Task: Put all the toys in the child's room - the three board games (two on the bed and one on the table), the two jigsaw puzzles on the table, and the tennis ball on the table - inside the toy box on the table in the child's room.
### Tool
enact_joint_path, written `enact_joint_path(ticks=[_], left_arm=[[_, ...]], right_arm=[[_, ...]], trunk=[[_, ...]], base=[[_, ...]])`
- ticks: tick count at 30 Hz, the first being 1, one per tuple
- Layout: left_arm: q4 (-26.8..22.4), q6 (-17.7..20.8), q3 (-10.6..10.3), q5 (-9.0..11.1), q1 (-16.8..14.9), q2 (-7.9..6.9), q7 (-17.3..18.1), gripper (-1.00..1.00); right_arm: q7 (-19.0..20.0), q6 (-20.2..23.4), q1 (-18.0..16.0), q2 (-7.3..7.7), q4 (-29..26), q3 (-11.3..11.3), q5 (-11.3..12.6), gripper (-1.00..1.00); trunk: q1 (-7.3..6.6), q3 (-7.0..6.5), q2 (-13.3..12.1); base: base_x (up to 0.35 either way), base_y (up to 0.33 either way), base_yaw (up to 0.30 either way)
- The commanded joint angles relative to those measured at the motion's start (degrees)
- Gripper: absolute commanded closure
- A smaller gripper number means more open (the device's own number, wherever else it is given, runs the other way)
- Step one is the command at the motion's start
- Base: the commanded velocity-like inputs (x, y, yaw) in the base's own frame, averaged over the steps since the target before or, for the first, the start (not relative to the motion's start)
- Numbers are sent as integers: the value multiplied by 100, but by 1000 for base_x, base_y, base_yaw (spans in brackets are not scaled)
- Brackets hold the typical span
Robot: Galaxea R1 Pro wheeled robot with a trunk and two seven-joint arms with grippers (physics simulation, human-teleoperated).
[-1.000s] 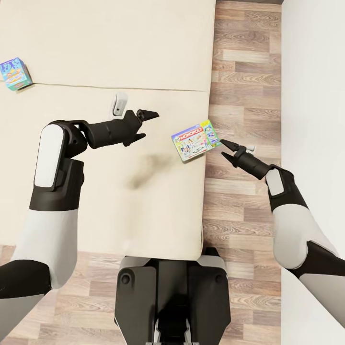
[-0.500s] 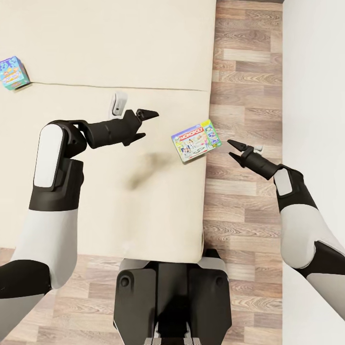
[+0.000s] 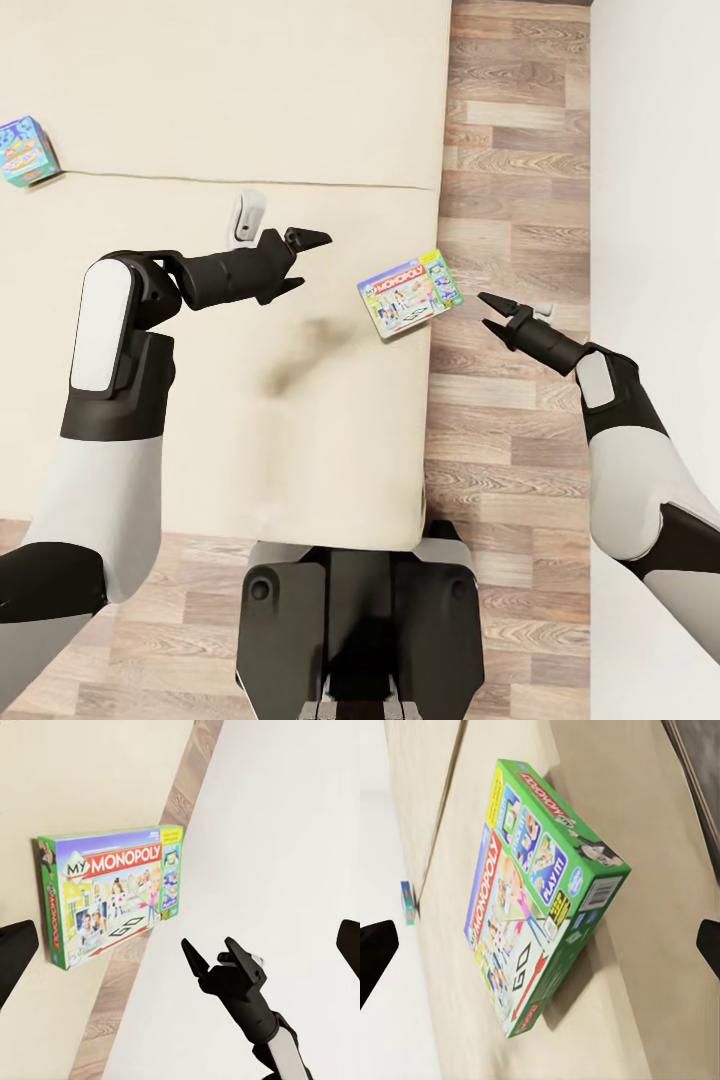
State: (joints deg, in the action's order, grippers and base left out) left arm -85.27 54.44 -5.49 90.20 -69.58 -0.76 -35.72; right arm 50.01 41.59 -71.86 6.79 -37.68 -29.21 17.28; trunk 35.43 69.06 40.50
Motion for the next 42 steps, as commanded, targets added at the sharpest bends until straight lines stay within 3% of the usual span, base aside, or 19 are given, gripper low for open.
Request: enact_joint_path(ticks=[1, 4, 14, 20, 42], left_arm=[[-1, -4, -5, 69, -3, -3, -58, -100], [1, -4, -5, 93, -3, -3, -58, -100], [53, -4, -10, 525, -3, -3, -62, -100], [127, -4, -20, 664, -3, 1, -59, -100], [187, -3, -29, 757, -4, 5, -58, -100]], right_arm=[[5, 33, -3, 0, 1, -14, 11, -100], [0, 33, -3, 2, 1, -14, 11, -100], [-14, 27, -3, 6, -2, -14, 12, -100], [-16, 29, -4, 6, -2, -14, 13, -100], [-18, 27, -4, 7, -40, -14, 13, -100]], trunk=[[24, 22, 47], [90, 76, 167], [310, 255, 568], [441, 363, 809], [925, 758, 1691]], base=[[0, 0, 0], [0, 0, 0], [0, 0, 0], [0, 0, 0], [0, 0, 0]])
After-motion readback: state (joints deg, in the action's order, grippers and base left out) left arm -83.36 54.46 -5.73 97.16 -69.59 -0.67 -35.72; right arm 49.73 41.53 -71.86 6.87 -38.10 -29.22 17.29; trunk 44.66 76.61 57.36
